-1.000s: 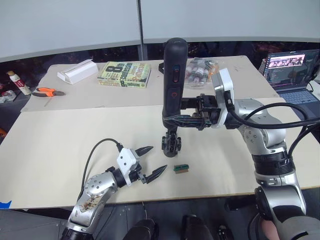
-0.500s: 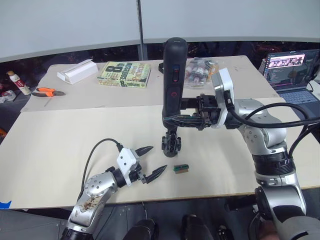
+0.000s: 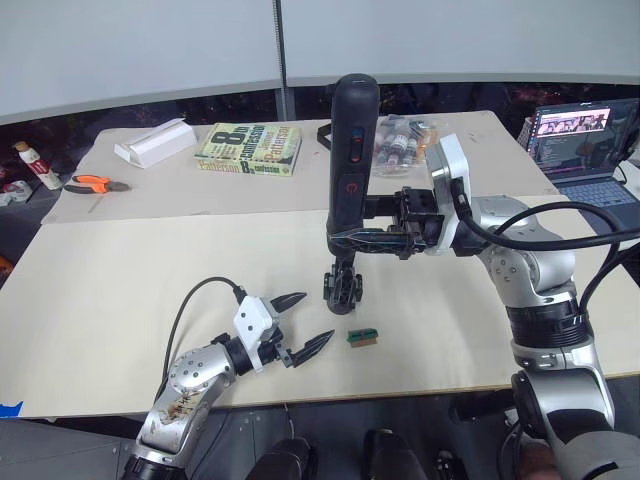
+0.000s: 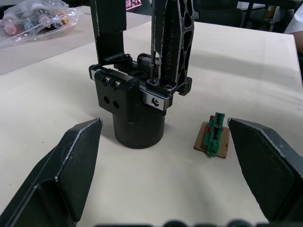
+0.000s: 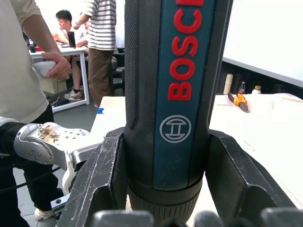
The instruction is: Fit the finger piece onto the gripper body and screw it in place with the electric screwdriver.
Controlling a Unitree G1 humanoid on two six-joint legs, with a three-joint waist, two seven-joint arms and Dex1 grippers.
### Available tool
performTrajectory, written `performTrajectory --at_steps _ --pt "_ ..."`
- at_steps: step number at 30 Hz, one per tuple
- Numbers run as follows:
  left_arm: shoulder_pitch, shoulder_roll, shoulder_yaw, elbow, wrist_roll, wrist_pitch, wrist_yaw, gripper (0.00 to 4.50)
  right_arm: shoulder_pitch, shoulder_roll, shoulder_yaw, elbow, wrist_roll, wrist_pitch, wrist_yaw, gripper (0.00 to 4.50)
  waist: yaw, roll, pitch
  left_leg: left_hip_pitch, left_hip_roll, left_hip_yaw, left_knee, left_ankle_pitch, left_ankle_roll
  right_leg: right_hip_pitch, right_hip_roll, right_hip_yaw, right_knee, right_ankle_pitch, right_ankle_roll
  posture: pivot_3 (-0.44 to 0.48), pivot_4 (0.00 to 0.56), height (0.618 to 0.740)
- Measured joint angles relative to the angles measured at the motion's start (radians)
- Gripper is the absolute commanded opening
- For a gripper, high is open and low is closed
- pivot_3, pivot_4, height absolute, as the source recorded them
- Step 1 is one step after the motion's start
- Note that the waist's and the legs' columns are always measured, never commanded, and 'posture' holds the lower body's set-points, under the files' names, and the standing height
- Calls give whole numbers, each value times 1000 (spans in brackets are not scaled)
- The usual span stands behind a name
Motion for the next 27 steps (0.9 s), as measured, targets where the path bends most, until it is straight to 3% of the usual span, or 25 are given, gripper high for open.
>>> performTrajectory --at_steps 27 --pt "-65 -19 -22 84 50 10 41 4500 20 31 22 -41 -18 21 -45 1928 0 0 0 0 0 0 0 0 0 0 0 0 0 0 0 0 150 740"
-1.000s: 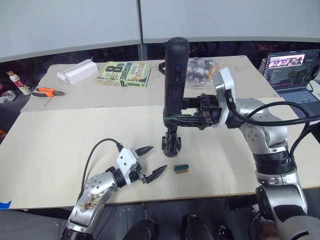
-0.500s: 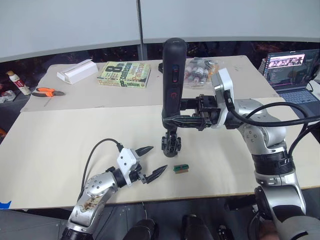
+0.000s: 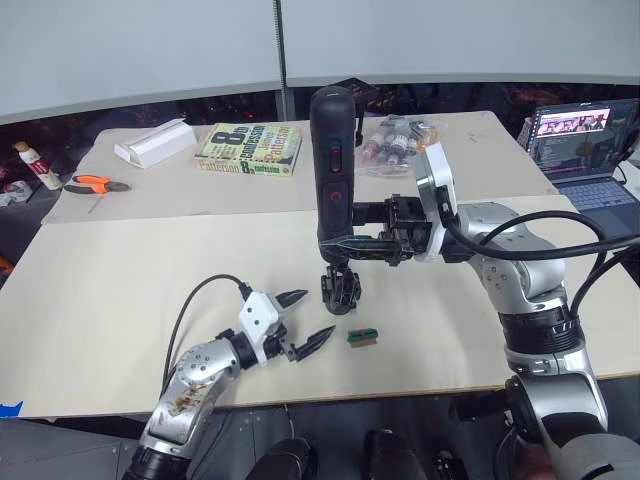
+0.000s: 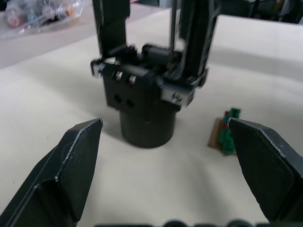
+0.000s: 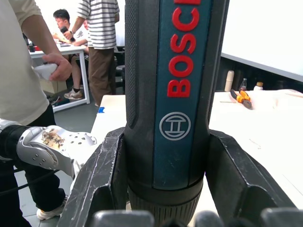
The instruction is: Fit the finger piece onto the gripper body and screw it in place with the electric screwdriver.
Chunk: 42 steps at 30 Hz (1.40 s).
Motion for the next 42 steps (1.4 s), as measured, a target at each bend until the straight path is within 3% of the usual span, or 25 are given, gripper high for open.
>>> performTrajectory --at_steps 23,36,39,42 --pt "-206 -107 -58 313 96 -70 -18 4500 -2 14 1 0 -12 -1 -16 1928 0 0 0 0 0 0 1 0 0 0 0 0 0 0 0 0 150 740" --pt "-234 -129 -58 366 107 -98 -38 4500 -2 14 2 -2 -13 0 -26 1928 -1 0 0 0 0 0 1 0 0 0 0 0 0 0 0 0 150 740" --pt "-236 -137 -57 375 106 -103 -42 3635 -2 14 2 -2 -13 0 -27 1928 -1 0 0 0 0 0 1 0 0 0 0 0 0 0 0 0 150 740" --pt "-237 -152 -49 382 101 -104 -38 2268 -2 14 2 -6 -13 0 -29 1928 -1 0 0 0 0 0 1 0 0 0 0 0 0 0 0 0 150 740"
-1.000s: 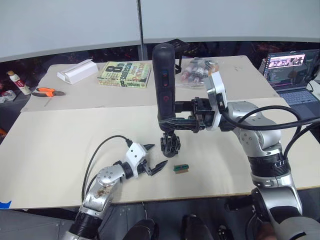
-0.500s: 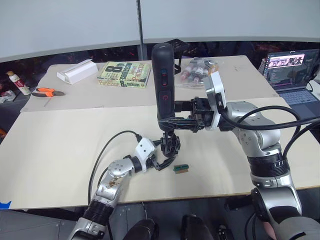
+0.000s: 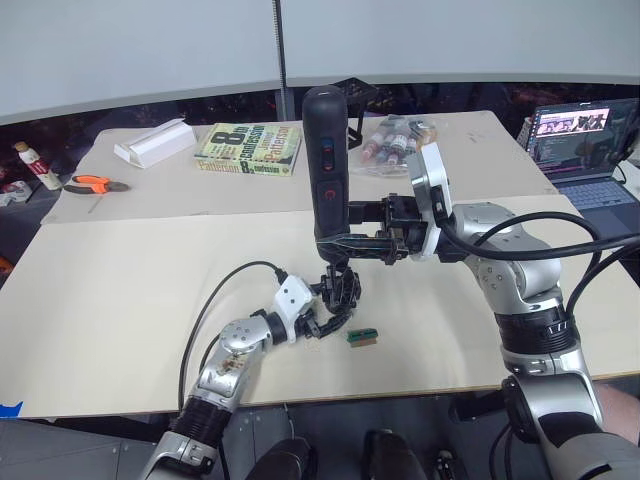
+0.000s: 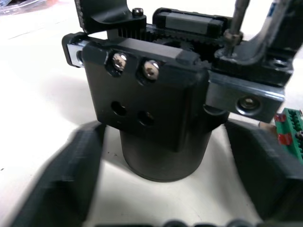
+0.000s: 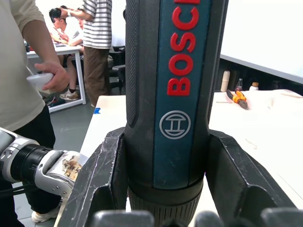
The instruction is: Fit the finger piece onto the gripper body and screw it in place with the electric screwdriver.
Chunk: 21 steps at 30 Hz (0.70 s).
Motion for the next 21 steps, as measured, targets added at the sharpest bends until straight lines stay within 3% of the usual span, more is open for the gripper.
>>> performTrajectory --at_steps 21 --pt "0 0 -3 4 16 -9 3 2262 20 -6 25 -40 -5 20 -53 1928 0 -2 -2 1 0 0 0 0 0 1 0 0 0 0 0 0 150 740"
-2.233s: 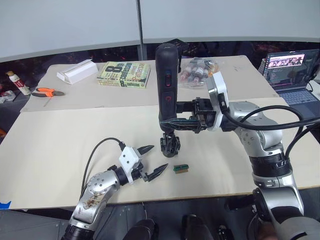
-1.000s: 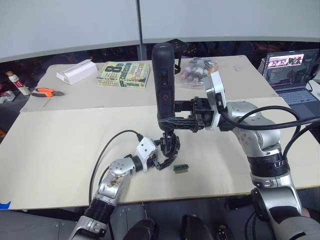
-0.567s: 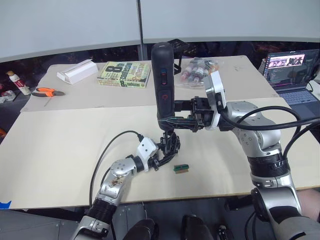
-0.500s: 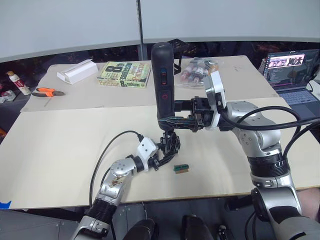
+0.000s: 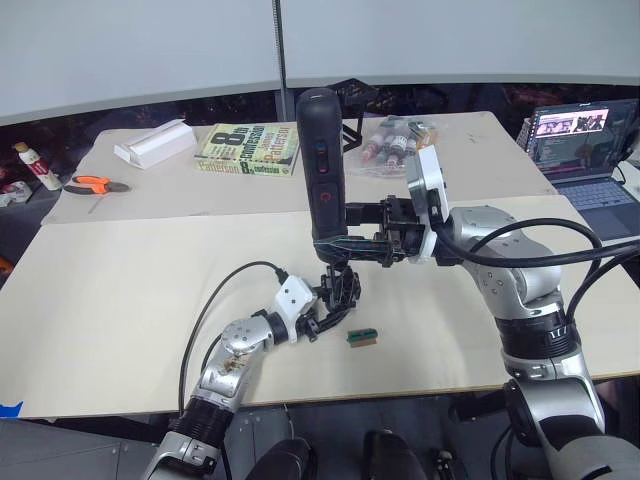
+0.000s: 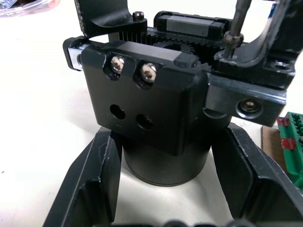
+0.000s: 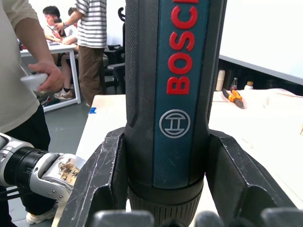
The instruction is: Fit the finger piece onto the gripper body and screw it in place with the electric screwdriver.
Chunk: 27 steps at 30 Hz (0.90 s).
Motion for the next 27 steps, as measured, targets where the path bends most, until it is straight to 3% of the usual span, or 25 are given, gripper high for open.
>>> performTrajectory --at_steps 27 --pt "9 6 1 0 12 12 7 2262 21 -1 36 29 -19 -60 -15 1928 -2 -5 -12 7 1 0 -2 -1 0 6 1 0 -1 0 0 0 150 740"
